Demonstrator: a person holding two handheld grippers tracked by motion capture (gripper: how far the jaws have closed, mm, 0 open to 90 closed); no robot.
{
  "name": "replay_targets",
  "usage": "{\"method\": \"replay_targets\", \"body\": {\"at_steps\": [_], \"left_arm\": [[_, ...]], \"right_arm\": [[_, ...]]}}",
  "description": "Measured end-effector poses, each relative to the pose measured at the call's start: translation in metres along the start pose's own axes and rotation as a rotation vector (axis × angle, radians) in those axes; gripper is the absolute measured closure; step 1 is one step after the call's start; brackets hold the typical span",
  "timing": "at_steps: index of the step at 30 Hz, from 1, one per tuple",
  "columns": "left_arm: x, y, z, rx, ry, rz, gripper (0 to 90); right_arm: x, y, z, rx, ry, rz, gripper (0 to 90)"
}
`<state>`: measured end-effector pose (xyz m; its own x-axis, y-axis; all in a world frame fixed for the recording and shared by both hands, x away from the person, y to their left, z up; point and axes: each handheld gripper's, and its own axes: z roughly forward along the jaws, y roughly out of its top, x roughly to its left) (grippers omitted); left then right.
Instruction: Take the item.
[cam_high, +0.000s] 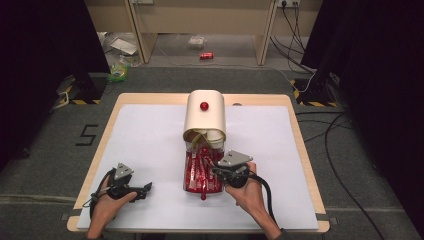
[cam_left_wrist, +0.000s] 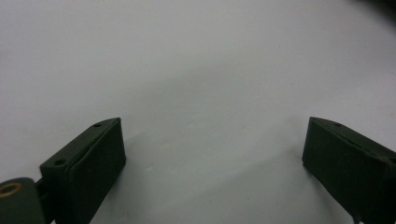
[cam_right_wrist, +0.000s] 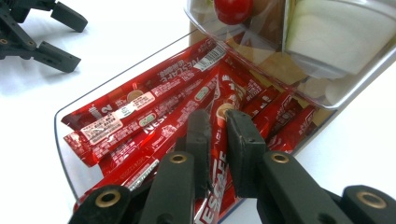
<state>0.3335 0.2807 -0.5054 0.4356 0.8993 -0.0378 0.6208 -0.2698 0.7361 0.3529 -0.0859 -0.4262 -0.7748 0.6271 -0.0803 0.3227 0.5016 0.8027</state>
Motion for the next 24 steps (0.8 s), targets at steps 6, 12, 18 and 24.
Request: {"method": "replay_targets", "body": {"at_steps": [6, 12, 18, 24], "left_arm": [[0.0, 0.0, 0.0, 0.0, 0.0, 0.0, 5.1], [0.0, 0.0, 0.0, 0.0, 0.0, 0.0, 5.1], [0.0, 0.0, 0.0, 0.0, 0.0, 0.0, 5.2], [0.0, 0.0, 0.0, 0.0, 0.0, 0.0, 5.2]], "right_arm": [[0.0, -0.003, -0.008, -0.007, 0.012, 0.001, 80.3], [-0.002, -0.007, -0.018, -0.017, 0.011, 0.003, 80.3], [-0.004, -0.012, -0.028, -0.031, 0.016, 0.009, 80.3], [-0.007, -0.017, -0.04, -0.046, 0.009, 0.021, 80.3]]}}
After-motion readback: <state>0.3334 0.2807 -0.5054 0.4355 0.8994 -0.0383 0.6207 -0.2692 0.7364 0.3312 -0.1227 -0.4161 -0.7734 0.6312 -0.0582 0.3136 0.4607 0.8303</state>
